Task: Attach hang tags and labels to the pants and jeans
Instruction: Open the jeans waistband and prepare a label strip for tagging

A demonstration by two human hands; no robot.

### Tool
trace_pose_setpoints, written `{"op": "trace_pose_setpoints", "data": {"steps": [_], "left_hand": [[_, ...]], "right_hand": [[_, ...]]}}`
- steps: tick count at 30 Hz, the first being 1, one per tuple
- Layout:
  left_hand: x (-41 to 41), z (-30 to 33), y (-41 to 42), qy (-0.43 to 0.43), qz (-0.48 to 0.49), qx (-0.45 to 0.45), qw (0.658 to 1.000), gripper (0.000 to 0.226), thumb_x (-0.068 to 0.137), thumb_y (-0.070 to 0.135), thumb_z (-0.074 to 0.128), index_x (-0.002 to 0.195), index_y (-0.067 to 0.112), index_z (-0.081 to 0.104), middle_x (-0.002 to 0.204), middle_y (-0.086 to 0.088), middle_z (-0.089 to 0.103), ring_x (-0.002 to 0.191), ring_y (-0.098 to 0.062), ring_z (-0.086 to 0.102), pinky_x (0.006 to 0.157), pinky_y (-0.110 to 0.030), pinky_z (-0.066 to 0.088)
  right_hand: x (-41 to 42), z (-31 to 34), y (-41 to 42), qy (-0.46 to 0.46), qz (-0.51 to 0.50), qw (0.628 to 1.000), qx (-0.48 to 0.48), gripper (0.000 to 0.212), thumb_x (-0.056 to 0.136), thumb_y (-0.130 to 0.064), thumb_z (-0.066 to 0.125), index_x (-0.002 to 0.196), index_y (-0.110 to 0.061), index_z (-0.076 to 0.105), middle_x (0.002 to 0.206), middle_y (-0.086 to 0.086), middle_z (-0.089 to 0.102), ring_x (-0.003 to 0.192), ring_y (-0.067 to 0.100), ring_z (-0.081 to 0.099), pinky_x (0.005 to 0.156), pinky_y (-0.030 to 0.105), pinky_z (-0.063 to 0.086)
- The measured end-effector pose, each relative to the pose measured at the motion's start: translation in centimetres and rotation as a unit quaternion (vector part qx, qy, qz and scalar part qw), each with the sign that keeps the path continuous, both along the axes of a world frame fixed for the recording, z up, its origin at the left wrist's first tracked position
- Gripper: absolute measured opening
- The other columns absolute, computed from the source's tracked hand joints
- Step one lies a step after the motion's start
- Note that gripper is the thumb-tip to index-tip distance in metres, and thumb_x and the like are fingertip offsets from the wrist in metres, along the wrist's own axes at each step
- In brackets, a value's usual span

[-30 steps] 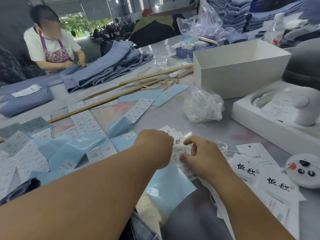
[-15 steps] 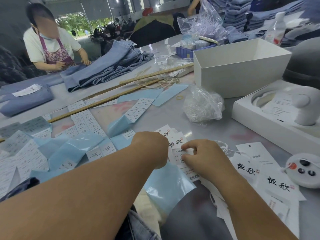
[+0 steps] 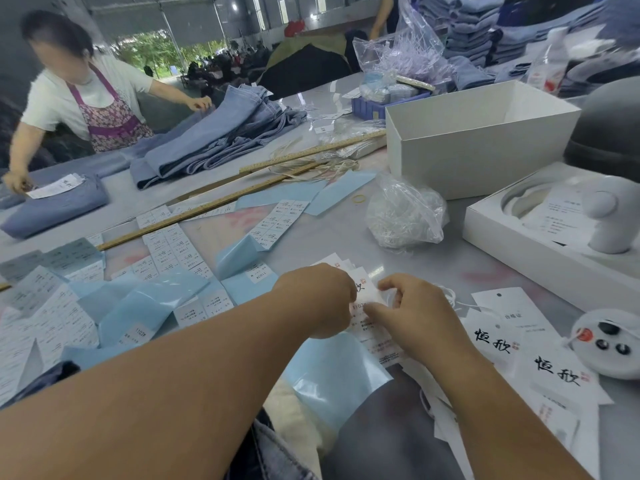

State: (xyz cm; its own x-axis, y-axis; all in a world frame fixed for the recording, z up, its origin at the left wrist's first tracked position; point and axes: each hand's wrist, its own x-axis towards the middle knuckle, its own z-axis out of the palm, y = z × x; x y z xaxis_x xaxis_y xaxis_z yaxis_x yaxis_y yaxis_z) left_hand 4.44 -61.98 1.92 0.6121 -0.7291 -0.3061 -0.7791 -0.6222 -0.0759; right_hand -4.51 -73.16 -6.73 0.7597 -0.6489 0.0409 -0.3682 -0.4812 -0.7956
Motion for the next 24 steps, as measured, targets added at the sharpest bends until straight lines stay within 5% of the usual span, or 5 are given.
{"op": "trace_pose_setpoints", "data": {"steps": [3, 14, 17, 24], "left_hand": [[-0.2, -0.1, -0.1, 0.001, -0.004, -0.004, 1.0, 0.031, 0.097, 0.029, 0.048, 0.123, 0.032, 0.063, 0.126, 0.003, 0.058, 0.114, -0.021, 0.056, 0.081, -0.033, 0.047], [0.8, -0.5, -0.4, 0.006, 0.106, -0.101, 0.989, 0.023, 0.092, 0.033, 0.055, 0.113, 0.023, 0.056, 0.111, 0.005, 0.06, 0.091, -0.019, 0.057, 0.069, -0.03, 0.046], [1.4, -0.9, -0.5, 0.045, 0.15, -0.113, 0.981, 0.012, 0.091, 0.032, 0.055, 0.085, 0.022, 0.05, 0.096, 0.007, 0.06, 0.081, -0.016, 0.059, 0.066, -0.028, 0.051], [1.4, -1.2, -0.5, 0.071, 0.15, -0.108, 0.98, 0.006, 0.089, 0.028, 0.058, 0.091, 0.023, 0.055, 0.097, 0.005, 0.062, 0.084, -0.018, 0.061, 0.074, -0.031, 0.056]], "right_hand": [[-0.1, 0.0, 0.1, 0.029, -0.015, 0.999, -0.001, 0.036, 0.068, -0.052, 0.077, 0.08, -0.025, 0.056, 0.074, -0.011, 0.058, 0.07, 0.009, 0.057, 0.058, 0.029, 0.042], [-0.2, 0.7, 0.1, -0.026, 0.001, 0.998, 0.054, 0.035, 0.086, -0.028, 0.072, 0.061, -0.015, 0.051, 0.061, -0.003, 0.054, 0.059, 0.017, 0.051, 0.055, 0.03, 0.038], [-0.3, 1.1, 0.0, -0.046, 0.009, 0.996, 0.075, 0.036, 0.088, -0.026, 0.069, 0.064, -0.005, 0.054, 0.06, 0.006, 0.055, 0.059, 0.018, 0.05, 0.058, 0.032, 0.04], [-0.4, 1.4, -0.1, -0.035, 0.049, 0.994, 0.089, 0.037, 0.094, -0.025, 0.061, 0.078, 0.008, 0.061, 0.065, 0.015, 0.059, 0.059, 0.025, 0.049, 0.059, 0.031, 0.042]]}}
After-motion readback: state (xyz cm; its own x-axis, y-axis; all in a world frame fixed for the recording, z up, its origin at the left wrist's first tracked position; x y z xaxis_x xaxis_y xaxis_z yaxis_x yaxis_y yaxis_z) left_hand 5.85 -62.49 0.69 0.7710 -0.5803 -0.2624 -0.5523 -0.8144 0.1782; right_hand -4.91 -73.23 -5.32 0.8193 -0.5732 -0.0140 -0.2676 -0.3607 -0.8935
